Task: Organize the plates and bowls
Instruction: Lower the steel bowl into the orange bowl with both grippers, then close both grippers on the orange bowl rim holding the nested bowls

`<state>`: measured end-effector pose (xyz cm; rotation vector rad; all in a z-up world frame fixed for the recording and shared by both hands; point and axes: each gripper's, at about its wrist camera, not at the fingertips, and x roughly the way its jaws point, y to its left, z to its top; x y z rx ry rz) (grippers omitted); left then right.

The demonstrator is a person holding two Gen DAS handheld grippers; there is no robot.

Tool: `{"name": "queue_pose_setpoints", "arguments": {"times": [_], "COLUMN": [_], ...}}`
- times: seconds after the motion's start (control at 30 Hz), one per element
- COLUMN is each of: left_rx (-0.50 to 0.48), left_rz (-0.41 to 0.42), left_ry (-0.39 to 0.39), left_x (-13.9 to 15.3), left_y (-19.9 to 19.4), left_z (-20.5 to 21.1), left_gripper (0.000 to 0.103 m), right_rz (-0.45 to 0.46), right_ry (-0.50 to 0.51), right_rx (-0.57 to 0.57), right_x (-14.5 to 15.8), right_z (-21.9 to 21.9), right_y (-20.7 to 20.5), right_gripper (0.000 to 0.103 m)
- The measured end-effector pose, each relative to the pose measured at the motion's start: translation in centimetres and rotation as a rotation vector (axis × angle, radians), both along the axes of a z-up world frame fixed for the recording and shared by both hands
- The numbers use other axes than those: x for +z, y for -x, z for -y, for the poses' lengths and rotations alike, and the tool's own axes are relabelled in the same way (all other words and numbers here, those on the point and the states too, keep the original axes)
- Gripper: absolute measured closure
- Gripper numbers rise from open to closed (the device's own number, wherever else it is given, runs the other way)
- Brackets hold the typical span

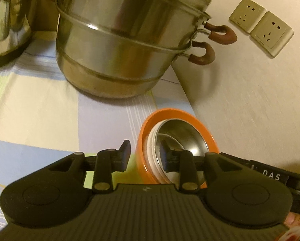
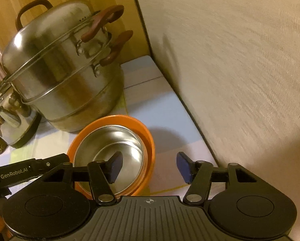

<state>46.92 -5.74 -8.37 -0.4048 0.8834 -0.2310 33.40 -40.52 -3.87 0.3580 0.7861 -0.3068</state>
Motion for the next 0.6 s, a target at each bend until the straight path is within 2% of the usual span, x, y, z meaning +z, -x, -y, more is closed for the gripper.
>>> {"name": "queue_pose_setpoints", "arguments": {"times": [0.27,0.43,0.6], "left_rx": [0.013,0.021,0.003], "left_rz": [-0.034,-0.041,-0.044], "left_ry": [0.029,0.057,0.039], "left_x": [-1.1,-1.5,-1.8], "left_y": [-0.6,-1.0,-1.4], "left_z": [0.0,-0.1,0.6], "left_gripper": [0.071,0.071,0.071], "right_rz": [-0.043,-0.059,-0.066], "right_ry": [-0.102,-0.126,-0.134], "right_rx": [-0.027,-0.032,-0.039], "right_x": [-2.0,-2.9,-3.6], "right_z": [1.2,1.4,1.4], "right_y": [-0.8,-1.4,-2.2], "right_gripper": [0.044,0.044,0.044]}}
